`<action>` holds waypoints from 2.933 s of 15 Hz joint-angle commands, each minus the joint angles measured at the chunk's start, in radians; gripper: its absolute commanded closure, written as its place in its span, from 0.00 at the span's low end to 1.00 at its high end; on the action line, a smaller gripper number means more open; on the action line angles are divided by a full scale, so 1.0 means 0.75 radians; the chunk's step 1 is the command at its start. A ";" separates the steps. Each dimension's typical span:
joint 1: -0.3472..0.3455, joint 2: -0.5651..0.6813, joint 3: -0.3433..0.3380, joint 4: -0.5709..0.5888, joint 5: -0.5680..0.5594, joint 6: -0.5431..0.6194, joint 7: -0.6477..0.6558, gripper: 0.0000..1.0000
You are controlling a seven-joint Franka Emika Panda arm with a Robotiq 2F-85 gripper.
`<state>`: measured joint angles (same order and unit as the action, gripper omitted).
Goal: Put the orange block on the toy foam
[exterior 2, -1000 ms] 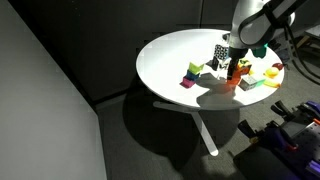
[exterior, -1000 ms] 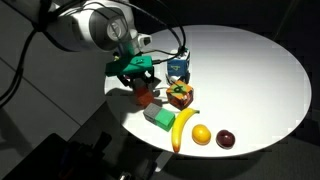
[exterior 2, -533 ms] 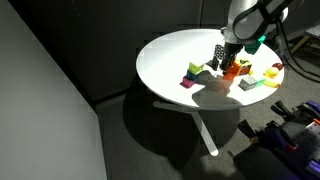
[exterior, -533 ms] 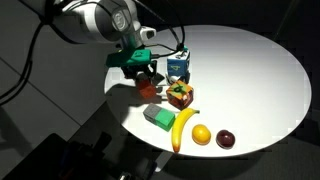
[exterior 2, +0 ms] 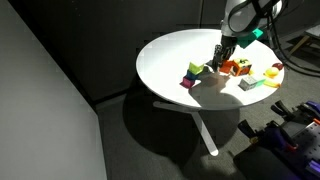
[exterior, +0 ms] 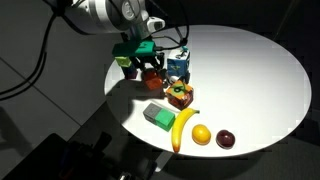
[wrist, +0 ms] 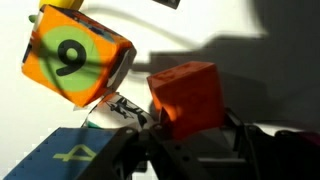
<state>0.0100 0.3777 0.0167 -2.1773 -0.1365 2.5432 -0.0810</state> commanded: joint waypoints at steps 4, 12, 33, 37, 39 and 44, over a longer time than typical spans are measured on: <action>0.006 0.005 0.000 0.118 0.058 -0.134 0.063 0.72; -0.003 -0.006 0.015 0.223 0.185 -0.241 0.061 0.72; -0.020 -0.071 0.006 0.332 0.314 -0.313 0.053 0.47; -0.019 -0.065 0.006 0.332 0.313 -0.312 0.053 0.47; -0.019 -0.064 0.006 0.332 0.313 -0.312 0.053 0.47; -0.019 -0.064 0.006 0.332 0.313 -0.312 0.053 0.47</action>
<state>-0.0021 0.3296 0.0190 -1.9296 0.1001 2.3111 -0.0425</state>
